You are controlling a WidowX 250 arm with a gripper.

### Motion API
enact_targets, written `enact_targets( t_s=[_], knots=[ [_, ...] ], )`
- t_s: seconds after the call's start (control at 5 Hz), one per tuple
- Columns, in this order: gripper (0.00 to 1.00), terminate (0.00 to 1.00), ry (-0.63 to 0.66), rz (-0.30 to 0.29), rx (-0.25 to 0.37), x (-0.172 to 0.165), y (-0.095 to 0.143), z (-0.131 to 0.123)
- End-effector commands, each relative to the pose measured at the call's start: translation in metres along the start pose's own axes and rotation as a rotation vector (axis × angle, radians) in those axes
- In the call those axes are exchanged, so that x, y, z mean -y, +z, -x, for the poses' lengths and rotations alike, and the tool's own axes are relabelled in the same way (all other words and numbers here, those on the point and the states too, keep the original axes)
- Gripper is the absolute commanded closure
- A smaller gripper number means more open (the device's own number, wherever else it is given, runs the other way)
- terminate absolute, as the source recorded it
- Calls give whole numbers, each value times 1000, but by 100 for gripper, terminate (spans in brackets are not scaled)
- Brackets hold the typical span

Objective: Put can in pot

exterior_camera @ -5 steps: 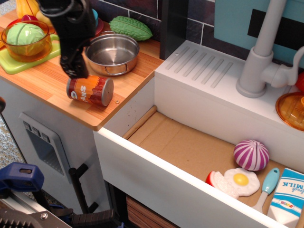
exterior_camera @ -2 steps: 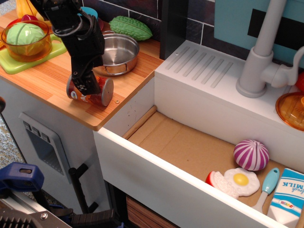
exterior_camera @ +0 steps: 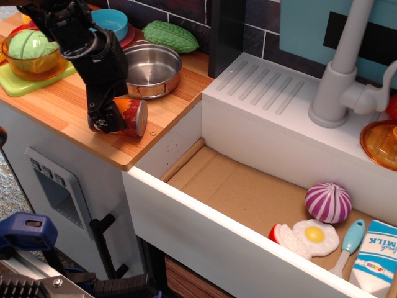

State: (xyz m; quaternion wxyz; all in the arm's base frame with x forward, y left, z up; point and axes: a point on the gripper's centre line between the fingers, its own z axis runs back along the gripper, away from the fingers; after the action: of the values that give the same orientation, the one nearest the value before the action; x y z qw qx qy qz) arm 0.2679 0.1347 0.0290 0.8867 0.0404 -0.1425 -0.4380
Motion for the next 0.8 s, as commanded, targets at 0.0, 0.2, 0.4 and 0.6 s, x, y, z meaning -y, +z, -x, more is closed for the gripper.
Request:
enact_targets(
  t_s=[0.0, 0.2, 0.4, 0.6],
  knots=[
    [0, 0, 41, -14, 9, -1, -3, 5],
    [0, 0, 73, -5, 19, 1, -11, 3],
    [100, 0, 75, -29, -69, -5, 20, -3],
    [100, 0, 12, -34, -183, -29, 65, -8]
  ],
)
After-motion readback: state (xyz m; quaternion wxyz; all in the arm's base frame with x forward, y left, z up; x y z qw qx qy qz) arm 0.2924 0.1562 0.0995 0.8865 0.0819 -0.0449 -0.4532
